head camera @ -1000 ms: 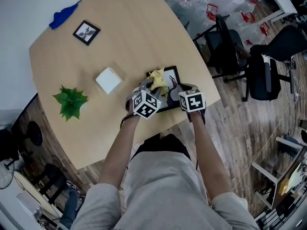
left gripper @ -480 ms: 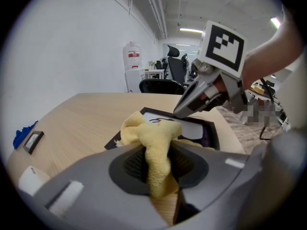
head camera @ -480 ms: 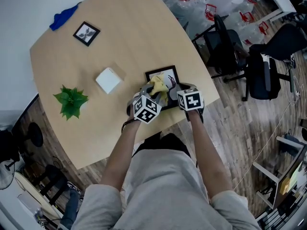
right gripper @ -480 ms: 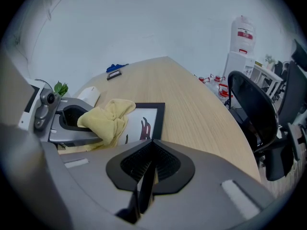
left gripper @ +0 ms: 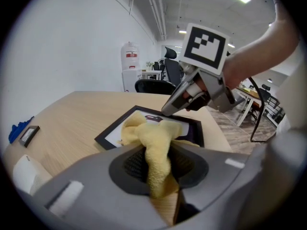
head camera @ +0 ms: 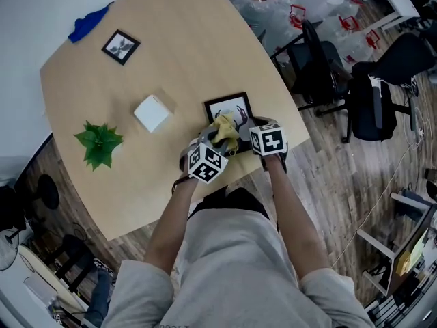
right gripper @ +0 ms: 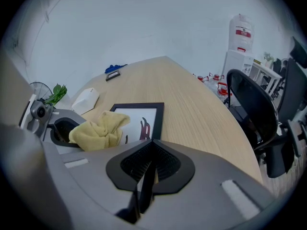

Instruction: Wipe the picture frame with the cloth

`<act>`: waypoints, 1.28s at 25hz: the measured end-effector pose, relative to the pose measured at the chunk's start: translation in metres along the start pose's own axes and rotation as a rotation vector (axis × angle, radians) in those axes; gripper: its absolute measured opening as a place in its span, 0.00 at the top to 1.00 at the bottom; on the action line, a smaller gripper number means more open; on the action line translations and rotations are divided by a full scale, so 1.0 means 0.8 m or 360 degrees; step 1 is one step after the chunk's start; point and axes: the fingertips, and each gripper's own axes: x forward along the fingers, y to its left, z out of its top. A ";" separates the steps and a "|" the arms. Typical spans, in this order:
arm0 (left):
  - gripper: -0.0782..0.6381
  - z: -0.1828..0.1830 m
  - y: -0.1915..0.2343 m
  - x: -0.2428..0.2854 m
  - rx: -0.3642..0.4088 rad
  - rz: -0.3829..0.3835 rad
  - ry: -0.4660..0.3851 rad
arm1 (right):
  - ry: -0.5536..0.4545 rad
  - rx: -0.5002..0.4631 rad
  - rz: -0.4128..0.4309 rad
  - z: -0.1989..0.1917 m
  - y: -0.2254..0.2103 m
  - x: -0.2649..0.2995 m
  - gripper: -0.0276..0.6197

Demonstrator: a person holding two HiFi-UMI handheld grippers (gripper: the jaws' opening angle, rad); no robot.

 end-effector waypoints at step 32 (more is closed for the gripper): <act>0.69 -0.020 -0.063 -0.023 -0.0467 0.0255 0.0109 | 0.0071 -0.0148 0.0221 0.000 0.000 0.003 0.95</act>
